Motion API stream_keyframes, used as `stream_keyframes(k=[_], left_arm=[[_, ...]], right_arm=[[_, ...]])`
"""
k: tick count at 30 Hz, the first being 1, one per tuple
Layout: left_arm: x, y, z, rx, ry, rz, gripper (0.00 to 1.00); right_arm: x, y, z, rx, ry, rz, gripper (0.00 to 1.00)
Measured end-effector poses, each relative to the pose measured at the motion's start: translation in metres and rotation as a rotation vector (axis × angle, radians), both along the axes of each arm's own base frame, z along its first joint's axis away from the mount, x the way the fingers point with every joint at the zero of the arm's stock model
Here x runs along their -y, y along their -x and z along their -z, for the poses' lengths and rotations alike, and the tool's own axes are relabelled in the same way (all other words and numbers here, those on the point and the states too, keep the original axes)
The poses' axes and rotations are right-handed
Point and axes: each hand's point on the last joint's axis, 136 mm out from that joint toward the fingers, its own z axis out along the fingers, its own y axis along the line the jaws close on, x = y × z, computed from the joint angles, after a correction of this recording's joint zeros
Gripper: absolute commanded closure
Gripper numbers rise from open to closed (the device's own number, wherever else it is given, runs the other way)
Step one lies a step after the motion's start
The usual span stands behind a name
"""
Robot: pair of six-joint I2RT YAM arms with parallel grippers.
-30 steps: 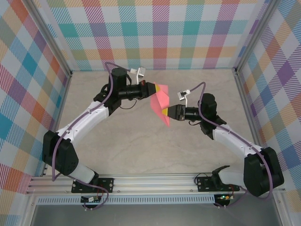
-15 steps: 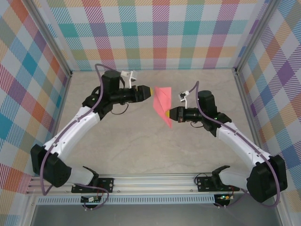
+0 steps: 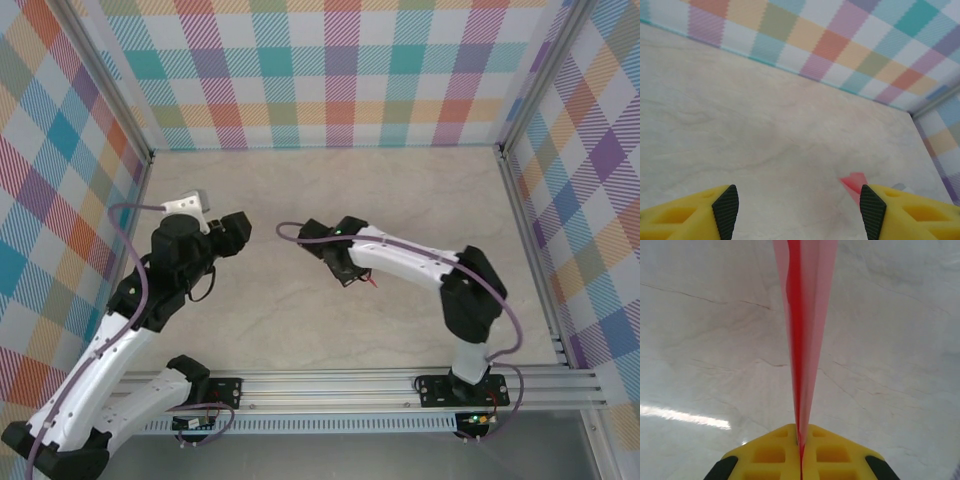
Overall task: Fold a paper plane with a square sheet of paper (fold left side to right side)
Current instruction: Turn over the paper at the center of the table.
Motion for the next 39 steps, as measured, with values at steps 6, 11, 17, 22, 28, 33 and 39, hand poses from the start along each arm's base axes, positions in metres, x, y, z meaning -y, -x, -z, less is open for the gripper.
stream_keyframes(k=[6, 11, 17, 22, 28, 33, 39], left_arm=[[-0.031, 0.017, -0.012, 0.063, 0.001, -0.118, 0.29], [-0.04, 0.021, -0.003, 0.047, -0.017, -0.154, 0.28], [-0.041, 0.022, 0.006, 0.024, -0.026, -0.158, 0.28], [-0.035, 0.02, 0.014, 0.0, -0.021, -0.134, 0.27], [-0.028, 0.01, 0.03, -0.067, -0.005, -0.144, 0.23], [-0.009, -0.006, 0.062, -0.189, 0.01, -0.121, 0.22], [0.049, -0.036, 0.112, -0.368, 0.097, 0.035, 0.28]], right_arm=[[0.002, -0.018, 0.011, 0.031, 0.241, 0.005, 0.89], [-0.005, -0.028, 0.035, 0.012, 0.363, -0.009, 0.84], [-0.008, -0.024, 0.061, -0.039, 0.44, -0.032, 0.73], [-0.012, -0.013, 0.068, -0.088, 0.43, -0.039, 0.58], [-0.02, 0.016, 0.076, -0.194, 0.293, -0.037, 0.28], [-0.022, 0.044, 0.029, -0.2, 0.023, -0.02, 0.2], [-0.01, 0.052, -0.033, -0.098, -0.326, -0.01, 0.02]])
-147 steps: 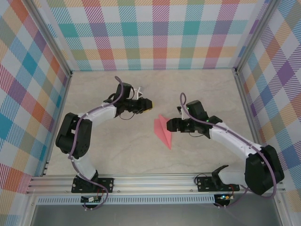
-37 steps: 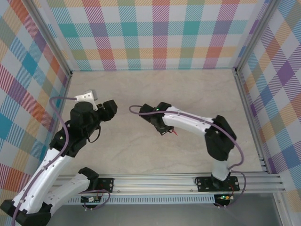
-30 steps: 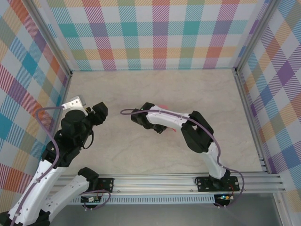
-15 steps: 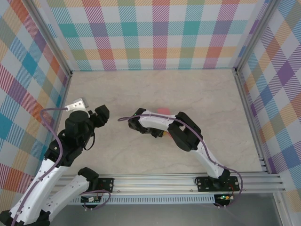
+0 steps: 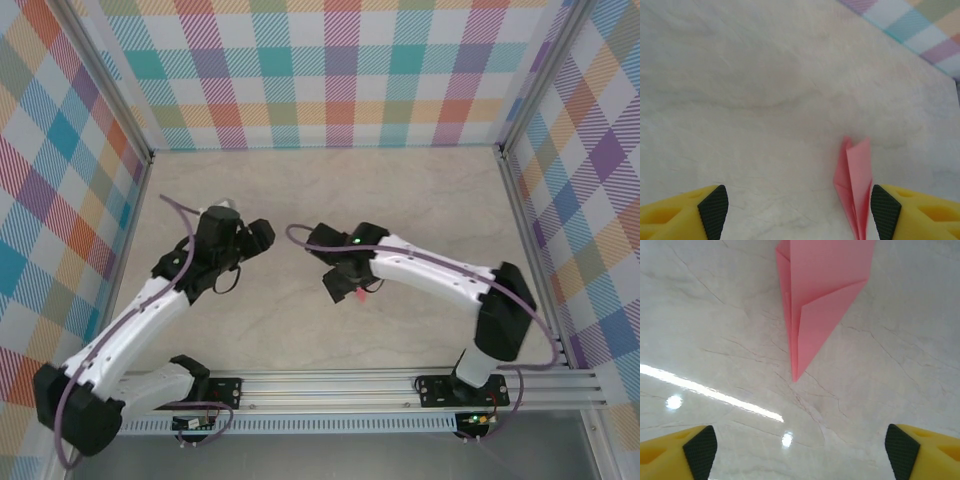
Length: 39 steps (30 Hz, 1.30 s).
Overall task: Fold a paper plane with a square sheet of paper (fold left side to right side)
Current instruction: Turn over the paper at the center of the table, then fold the wing for the fifth time at the center of the table.
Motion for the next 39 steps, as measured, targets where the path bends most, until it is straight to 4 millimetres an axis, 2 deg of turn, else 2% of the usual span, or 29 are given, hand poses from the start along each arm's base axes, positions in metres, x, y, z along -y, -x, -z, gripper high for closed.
stream_keyframes(k=[2, 6, 11, 15, 19, 23, 29, 33, 37, 39], left_arm=[[0.027, -0.011, 0.023, -0.069, 0.055, 0.074, 0.32], [0.075, -0.024, 0.07, -0.195, 0.167, 0.204, 0.34], [0.122, -0.031, 0.112, -0.287, 0.278, 0.314, 0.35], [0.153, -0.041, 0.131, -0.328, 0.344, 0.369, 0.38], [0.176, -0.059, 0.141, -0.333, 0.399, 0.401, 0.42], [0.189, -0.069, 0.146, -0.332, 0.435, 0.422, 0.56], [0.196, -0.073, 0.152, -0.334, 0.451, 0.446, 0.8], [0.197, -0.071, 0.151, -0.328, 0.449, 0.467, 0.89], [0.192, -0.067, 0.157, -0.325, 0.44, 0.493, 0.94], [0.189, -0.06, 0.16, -0.33, 0.44, 0.513, 0.95]], right_arm=[[0.01, -0.005, -0.005, 0.015, -0.127, 0.034, 0.0], [0.033, -0.016, 0.001, 0.014, -0.414, 0.142, 0.0], [0.058, -0.022, 0.009, 0.007, -0.71, 0.252, 0.0], [0.069, -0.027, 0.01, -0.003, -0.898, 0.307, 0.0], [0.081, -0.03, 0.02, -0.032, -1.05, 0.375, 0.0], [0.088, -0.031, 0.026, -0.073, -1.139, 0.402, 0.0], [0.085, -0.036, 0.023, -0.099, -1.203, 0.362, 0.0], [0.082, -0.039, 0.032, -0.146, -1.201, 0.356, 0.01], [0.081, -0.054, 0.03, -0.146, -1.174, 0.324, 0.13], [0.079, -0.065, 0.026, -0.137, -1.169, 0.301, 0.16]])
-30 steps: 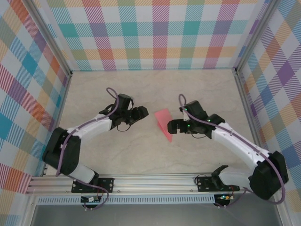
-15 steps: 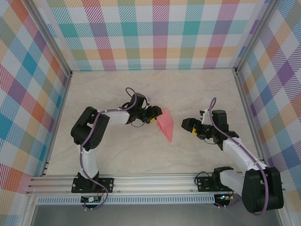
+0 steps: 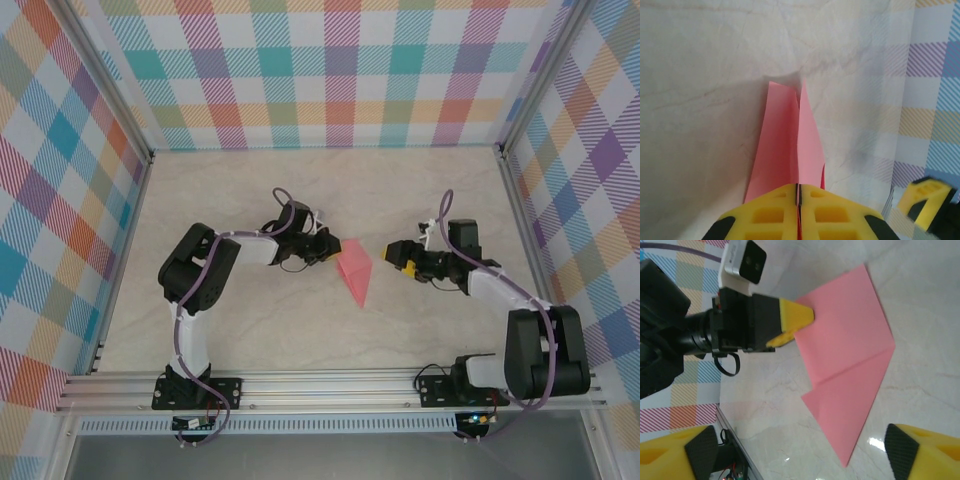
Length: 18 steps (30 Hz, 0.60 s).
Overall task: Fold a paper plane with a square sheet of paper (fold left side to right side)
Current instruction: Fold the wing for the fifth time at the center of the table.
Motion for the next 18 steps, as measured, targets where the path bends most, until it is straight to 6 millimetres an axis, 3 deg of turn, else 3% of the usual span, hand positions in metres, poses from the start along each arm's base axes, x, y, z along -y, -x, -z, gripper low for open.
stream_keyframes(k=[4, 8, 13, 18], left_arm=[[-0.005, 0.013, -0.002, 0.013, 0.011, 0.046, 0.98], [-0.007, 0.022, -0.022, 0.07, 0.047, 0.09, 0.99], [-0.004, 0.028, -0.047, 0.144, 0.097, 0.141, 1.0], [-0.004, 0.033, -0.048, 0.154, 0.11, 0.165, 1.0]], right_arm=[[-0.008, -0.018, 0.0, 0.023, 0.013, -0.044, 0.16], [-0.021, -0.026, 0.01, 0.024, 0.03, -0.108, 0.17], [-0.036, -0.029, 0.022, 0.004, 0.018, -0.172, 0.18], [-0.049, -0.028, 0.039, -0.03, -0.001, -0.226, 0.21]])
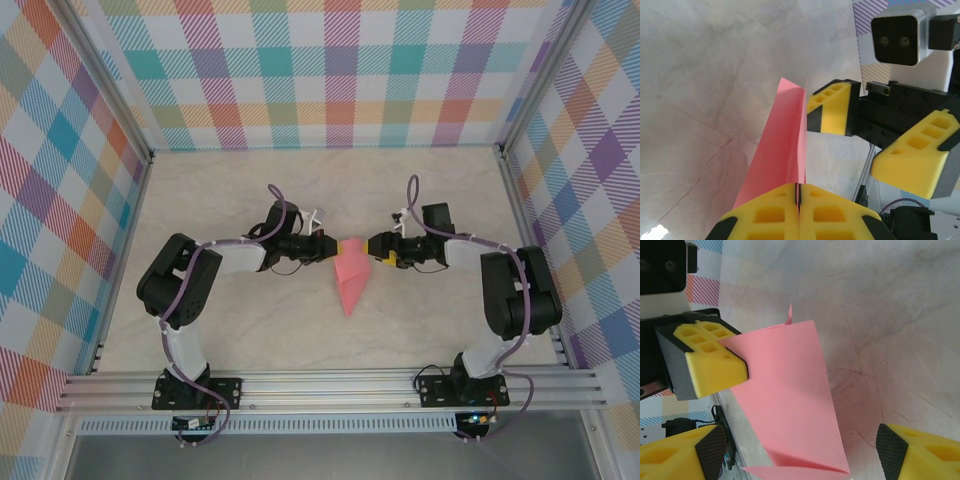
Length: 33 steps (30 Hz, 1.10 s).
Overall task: Fold a paper plane with a square sheet of paper (fold left side to right side)
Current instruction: Fold the wing for the fifth time at the center of the table.
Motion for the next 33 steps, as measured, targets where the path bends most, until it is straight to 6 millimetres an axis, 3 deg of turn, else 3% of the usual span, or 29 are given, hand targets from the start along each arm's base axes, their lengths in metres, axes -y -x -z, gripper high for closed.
stream_keyframes(k=[10, 19, 23, 27, 33], left_arm=[[0.0, 0.004, -0.001, 0.007, 0.011, 0.027, 1.0], [0.0, 0.003, 0.002, 0.011, 0.008, 0.032, 0.98], [-0.001, 0.004, 0.005, 0.005, -0.004, 0.036, 0.91], [-0.001, 0.001, 0.003, 0.012, -0.018, 0.043, 0.77], [-0.013, -0.014, -0.003, 0.035, -0.073, 0.029, 0.71]], right_arm=[[-0.018, 0.0, 0.017, -0.028, -0.026, -0.059, 0.36], [-0.019, -0.002, 0.017, -0.022, -0.036, -0.059, 0.63], [-0.019, -0.003, 0.019, -0.024, -0.029, -0.053, 0.77], [-0.017, -0.004, 0.02, -0.025, -0.018, -0.044, 0.9], [-0.016, -0.004, 0.023, -0.028, -0.006, -0.034, 0.87]])
